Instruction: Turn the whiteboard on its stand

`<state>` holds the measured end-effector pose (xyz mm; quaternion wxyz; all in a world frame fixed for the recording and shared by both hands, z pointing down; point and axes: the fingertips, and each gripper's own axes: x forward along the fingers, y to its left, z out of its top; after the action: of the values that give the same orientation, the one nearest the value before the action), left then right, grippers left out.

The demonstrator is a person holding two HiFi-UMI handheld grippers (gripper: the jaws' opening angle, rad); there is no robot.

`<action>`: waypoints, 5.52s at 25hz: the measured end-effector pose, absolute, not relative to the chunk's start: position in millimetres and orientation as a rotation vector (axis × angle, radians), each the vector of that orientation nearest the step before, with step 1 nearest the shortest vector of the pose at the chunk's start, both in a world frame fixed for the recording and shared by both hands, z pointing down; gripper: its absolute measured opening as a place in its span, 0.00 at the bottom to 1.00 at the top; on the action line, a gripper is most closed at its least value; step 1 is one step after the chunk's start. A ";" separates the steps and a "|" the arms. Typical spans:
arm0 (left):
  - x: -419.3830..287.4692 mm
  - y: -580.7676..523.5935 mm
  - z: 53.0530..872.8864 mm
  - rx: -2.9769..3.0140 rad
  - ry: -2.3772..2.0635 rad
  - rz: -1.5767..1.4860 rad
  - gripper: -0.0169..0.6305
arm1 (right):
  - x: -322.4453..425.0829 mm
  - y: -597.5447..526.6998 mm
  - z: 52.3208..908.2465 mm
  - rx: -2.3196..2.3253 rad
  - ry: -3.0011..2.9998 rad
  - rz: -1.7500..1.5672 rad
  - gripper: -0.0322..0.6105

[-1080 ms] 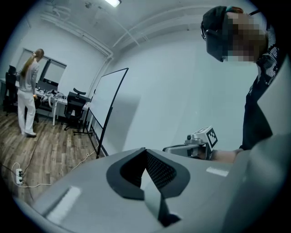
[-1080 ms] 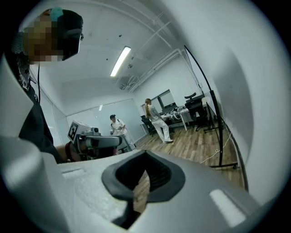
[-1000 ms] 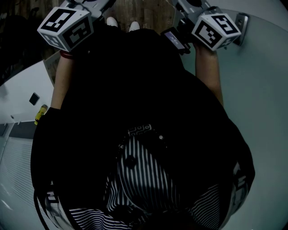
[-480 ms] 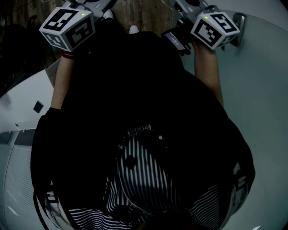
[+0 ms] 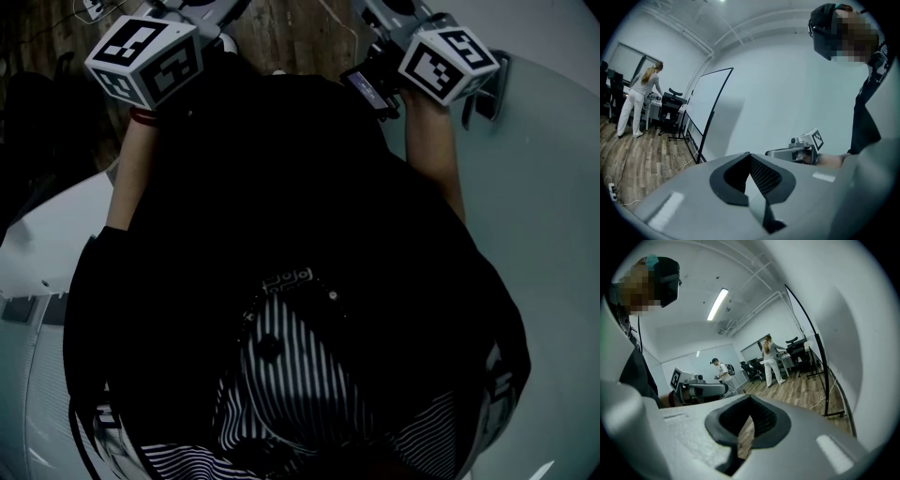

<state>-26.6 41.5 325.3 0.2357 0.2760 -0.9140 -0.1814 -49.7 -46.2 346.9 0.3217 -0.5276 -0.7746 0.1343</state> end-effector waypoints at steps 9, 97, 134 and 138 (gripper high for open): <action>-19.1 45.6 325.3 0.752 -2.546 -0.492 0.02 | -48.8 -42.2 343.9 -1.411 -2.047 0.301 0.05; -67.0 70.9 333.3 0.925 -2.498 -0.541 0.02 | -120.0 -25.3 339.0 -1.268 -2.230 0.240 0.05; -219.6 27.8 257.1 1.435 -2.492 -0.379 0.02 | -246.8 -94.2 287.6 -0.764 -2.597 0.367 0.05; -230.2 9.6 268.2 1.397 -2.528 -0.353 0.02 | -266.4 -106.9 302.2 -0.832 -2.594 0.354 0.05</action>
<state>-230.2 9.6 268.2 0.1158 0.4769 -0.8629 -0.1206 -266.4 -106.9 302.2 0.1958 -0.2969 -0.9260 0.1265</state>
